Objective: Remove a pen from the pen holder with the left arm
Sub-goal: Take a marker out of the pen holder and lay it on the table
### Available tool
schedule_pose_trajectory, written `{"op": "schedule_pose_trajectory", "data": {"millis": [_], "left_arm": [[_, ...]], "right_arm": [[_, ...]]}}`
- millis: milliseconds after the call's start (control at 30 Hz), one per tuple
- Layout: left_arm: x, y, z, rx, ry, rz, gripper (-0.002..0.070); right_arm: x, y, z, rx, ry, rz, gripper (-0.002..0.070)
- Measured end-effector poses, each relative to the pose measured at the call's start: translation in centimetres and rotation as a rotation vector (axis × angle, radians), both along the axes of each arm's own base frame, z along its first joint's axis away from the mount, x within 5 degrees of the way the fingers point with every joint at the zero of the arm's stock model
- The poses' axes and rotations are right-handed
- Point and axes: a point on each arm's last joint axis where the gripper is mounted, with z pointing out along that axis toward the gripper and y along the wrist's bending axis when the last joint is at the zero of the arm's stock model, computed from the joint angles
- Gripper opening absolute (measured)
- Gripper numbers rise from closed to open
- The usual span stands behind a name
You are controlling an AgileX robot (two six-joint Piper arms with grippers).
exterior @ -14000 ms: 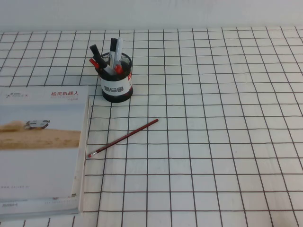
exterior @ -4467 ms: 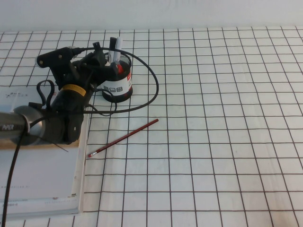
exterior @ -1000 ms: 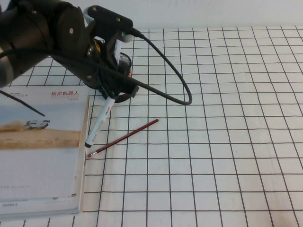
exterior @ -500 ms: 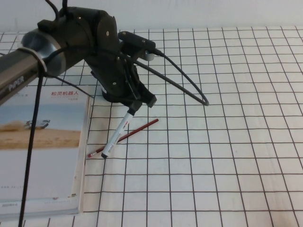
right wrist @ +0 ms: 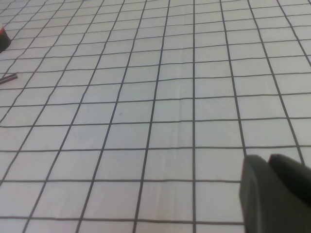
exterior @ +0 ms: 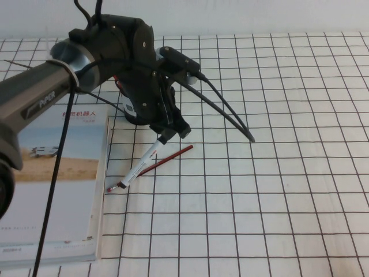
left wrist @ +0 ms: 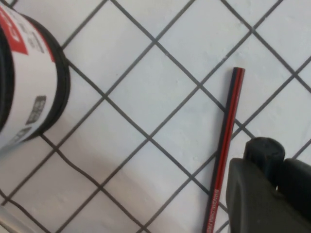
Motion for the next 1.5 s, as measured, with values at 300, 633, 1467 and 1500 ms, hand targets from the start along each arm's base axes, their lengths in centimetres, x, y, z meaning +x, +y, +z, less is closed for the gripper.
{"op": "schedule_pose_trajectory", "data": {"millis": [300,633,1467,1500], "left_arm": [[1.2,-0.1,-0.2,0.045,-0.049,-0.034,0.0083],[1.8,-0.5,-2.9,0.098,-0.021,-0.129,0.0083],[2.6,-0.9,-4.4,0.067,-0.022,-0.036,0.0230],[2.6,-0.9,-4.4,0.064,-0.016,-0.014,0.0235]], "right_arm": [[0.0,0.0,0.0,0.000,0.000,0.000,-0.0015],[0.0,0.0,0.0,0.000,0.000,0.000,-0.0015],[0.0,0.0,0.0,0.000,0.000,0.000,-0.0015],[0.0,0.0,0.0,0.000,0.000,0.000,-0.0015]]}}
